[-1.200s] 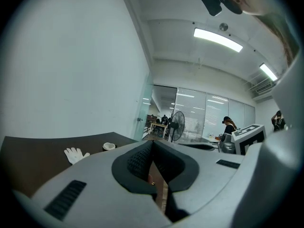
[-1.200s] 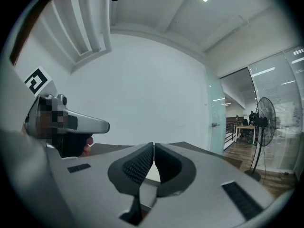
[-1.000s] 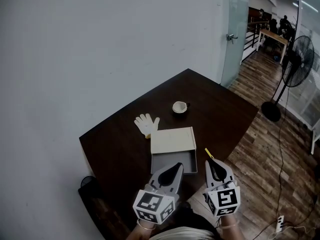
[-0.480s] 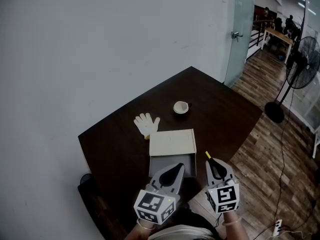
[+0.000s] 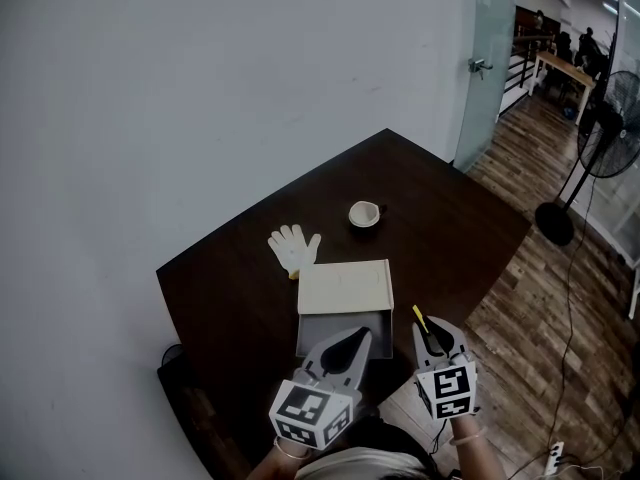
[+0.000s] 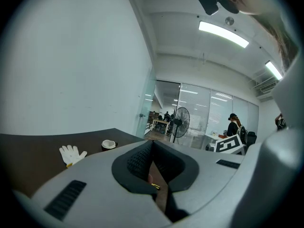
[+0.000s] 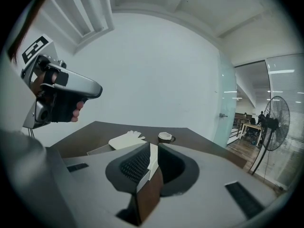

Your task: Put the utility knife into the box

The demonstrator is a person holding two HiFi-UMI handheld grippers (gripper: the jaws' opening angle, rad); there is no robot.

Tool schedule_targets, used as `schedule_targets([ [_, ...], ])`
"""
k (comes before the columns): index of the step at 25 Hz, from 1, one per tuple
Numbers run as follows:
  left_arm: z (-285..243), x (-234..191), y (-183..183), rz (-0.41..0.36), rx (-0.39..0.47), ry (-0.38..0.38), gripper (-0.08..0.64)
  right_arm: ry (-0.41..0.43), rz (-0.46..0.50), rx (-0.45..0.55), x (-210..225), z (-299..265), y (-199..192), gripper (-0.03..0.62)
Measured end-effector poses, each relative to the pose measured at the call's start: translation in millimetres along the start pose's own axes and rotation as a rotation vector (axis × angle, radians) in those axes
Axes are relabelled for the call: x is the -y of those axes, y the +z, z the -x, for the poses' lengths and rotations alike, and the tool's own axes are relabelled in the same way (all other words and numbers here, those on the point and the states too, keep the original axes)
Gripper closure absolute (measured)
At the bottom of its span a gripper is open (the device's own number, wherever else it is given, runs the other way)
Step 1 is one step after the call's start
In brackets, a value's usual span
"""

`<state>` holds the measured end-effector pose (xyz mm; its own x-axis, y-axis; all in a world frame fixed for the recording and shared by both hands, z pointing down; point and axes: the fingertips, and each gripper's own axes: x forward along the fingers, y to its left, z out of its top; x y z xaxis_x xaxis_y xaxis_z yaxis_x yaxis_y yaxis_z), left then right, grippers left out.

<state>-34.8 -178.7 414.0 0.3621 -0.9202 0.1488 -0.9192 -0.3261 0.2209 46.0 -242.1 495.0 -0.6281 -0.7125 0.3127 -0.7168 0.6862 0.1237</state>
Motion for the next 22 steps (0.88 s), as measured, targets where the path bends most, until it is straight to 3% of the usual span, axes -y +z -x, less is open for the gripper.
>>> schedule_targets([
  [22,-28.8,-24.5,-2.3,-0.001,-0.026,0.034,0.543,0.022,0.029,-0.188,28.9,-51.4,-79.5,0.505],
])
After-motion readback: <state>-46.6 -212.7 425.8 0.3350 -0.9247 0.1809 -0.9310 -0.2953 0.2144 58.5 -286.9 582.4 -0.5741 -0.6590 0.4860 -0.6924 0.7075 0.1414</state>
